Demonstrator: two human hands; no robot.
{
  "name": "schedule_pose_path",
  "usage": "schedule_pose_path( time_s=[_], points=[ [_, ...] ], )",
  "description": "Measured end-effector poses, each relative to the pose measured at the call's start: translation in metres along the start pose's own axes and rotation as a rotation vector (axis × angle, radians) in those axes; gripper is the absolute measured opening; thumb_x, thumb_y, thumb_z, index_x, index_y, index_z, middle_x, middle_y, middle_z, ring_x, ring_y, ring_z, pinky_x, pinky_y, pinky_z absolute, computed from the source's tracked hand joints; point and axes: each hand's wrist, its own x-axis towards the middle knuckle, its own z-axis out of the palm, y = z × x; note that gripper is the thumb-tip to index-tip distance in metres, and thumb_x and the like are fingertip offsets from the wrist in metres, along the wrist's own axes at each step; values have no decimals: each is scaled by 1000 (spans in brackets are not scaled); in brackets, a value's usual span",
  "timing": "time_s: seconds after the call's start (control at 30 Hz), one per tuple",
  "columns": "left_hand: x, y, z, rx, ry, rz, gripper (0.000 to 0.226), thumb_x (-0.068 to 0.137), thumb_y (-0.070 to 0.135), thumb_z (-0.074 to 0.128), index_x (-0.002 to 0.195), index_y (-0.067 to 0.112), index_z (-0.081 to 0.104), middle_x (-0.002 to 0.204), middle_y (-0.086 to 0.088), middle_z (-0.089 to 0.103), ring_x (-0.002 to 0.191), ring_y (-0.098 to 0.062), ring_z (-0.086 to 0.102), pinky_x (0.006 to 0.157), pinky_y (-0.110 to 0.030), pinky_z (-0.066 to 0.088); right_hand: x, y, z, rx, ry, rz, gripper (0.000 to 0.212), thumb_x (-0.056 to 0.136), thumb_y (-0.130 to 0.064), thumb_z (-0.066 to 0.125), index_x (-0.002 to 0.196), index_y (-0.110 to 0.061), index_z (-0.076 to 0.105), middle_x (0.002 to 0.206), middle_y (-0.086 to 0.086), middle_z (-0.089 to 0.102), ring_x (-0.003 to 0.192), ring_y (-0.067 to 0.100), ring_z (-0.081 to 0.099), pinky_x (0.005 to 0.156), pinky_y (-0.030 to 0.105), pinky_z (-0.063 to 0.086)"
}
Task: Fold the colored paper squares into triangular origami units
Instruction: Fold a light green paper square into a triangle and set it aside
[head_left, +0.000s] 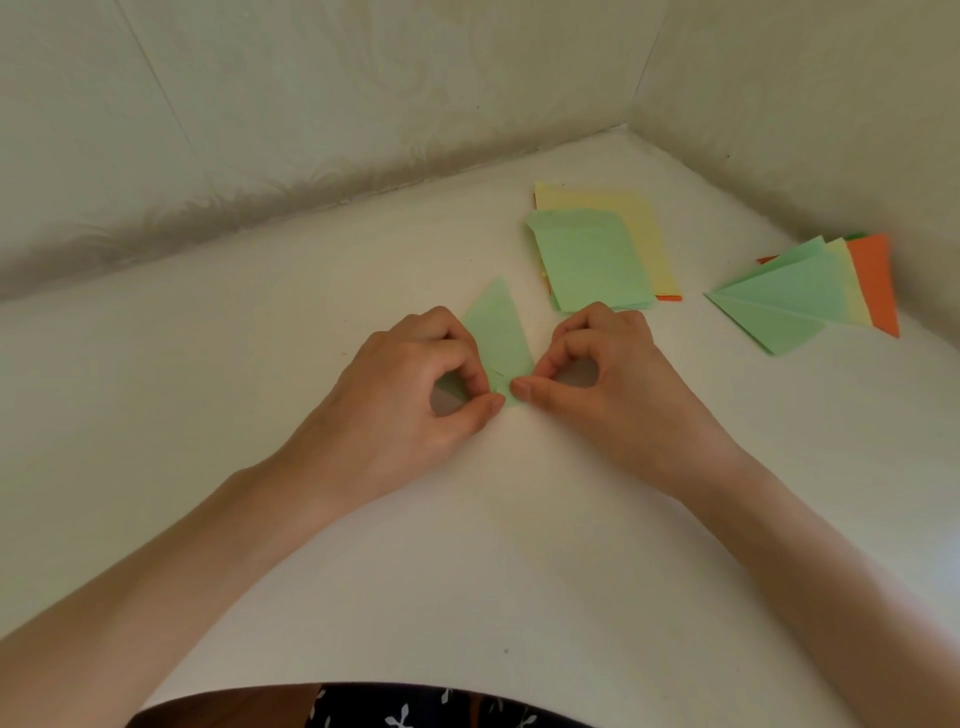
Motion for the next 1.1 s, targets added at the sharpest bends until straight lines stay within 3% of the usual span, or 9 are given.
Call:
schedule_pose_path(
  time_s=[0.07, 0.17, 0.3, 0.43, 0.53, 0.8, 0.97, 1.03, 1.1],
  points=[
    [-1, 0, 0, 26, -6, 7, 12, 75, 41, 61, 71, 32, 54, 88, 17, 51, 86, -5, 51, 78, -25, 42, 0, 0, 0, -2, 1, -3, 15, 78, -32, 73, 71, -23, 63, 92, -16, 47, 101, 5, 34, 85, 6, 25],
    [-1, -1, 0, 44, -8, 25, 12, 76, 44, 59, 74, 33, 53, 88, 18, 50, 86, -5, 49, 78, -25, 40, 0, 0, -1, -20, -5, -16, 15, 79, -33, 72, 73, -25, 60, 91, -14, 45, 103, 8, 34, 86, 16, 28],
    [-4, -1, -3, 114, -43, 114, 20, 82, 47, 48, 89, 31, 58, 91, 16, 50, 88, -8, 47, 75, -28, 43, 0, 2, -1, -71, -11, -27, 19, 79, -38, 69, 85, -27, 54, 91, -17, 40, 104, 11, 33, 90, 25, 30],
    [-10, 3, -9, 395, -78, 309, 28, 92, 35, 41, 100, 25, 66, 100, 5, 56, 85, -16, 56, 54, -33, 49, -2, 4, 0, -85, -25, -56, 18, 82, -39, 64, 90, -28, 52, 94, -12, 36, 103, 10, 28, 86, 22, 27],
    [-14, 8, -13, 467, -113, 326, 31, 91, 34, 40, 99, 22, 68, 101, 0, 58, 79, -21, 60, 45, -31, 45, -2, 4, -2, -94, -68, -78, 12, 87, -32, 61, 95, -31, 51, 103, -7, 35, 101, 7, 24, 85, 18, 22],
    [-23, 5, -15, 460, -181, 275, 38, 92, 43, 38, 116, 25, 63, 114, 2, 53, 81, -13, 57, 57, -22, 42, -4, 8, -12, -62, -164, -58, 24, 91, -19, 55, 112, -31, 54, 114, -5, 32, 110, 8, 23, 79, 13, 17],
    [-24, 4, -16, 425, -191, 257, 40, 91, 46, 39, 119, 29, 61, 117, 6, 49, 79, -9, 56, 57, -21, 43, -3, 5, -19, 95, -179, 1, 33, 90, -9, 55, 103, -38, 54, 115, -6, 38, 111, 6, 26, 74, 14, 24],
    [-24, 3, -17, 408, -195, 256, 41, 90, 48, 39, 121, 31, 60, 119, 7, 47, 80, -12, 59, 56, -23, 46, -3, 4, -16, 171, -123, 35, 25, 93, -13, 52, 98, -37, 55, 109, -9, 39, 109, 6, 27, 78, 13, 26],
    [-23, 2, -17, 389, -193, 249, 41, 89, 49, 39, 122, 32, 58, 120, 7, 46, 86, -17, 63, 57, -30, 51, -2, 2, -8, 69, -58, 18, 12, 95, -24, 50, 102, -33, 55, 107, -10, 37, 110, 8, 27, 85, 14, 24]
  ],
)
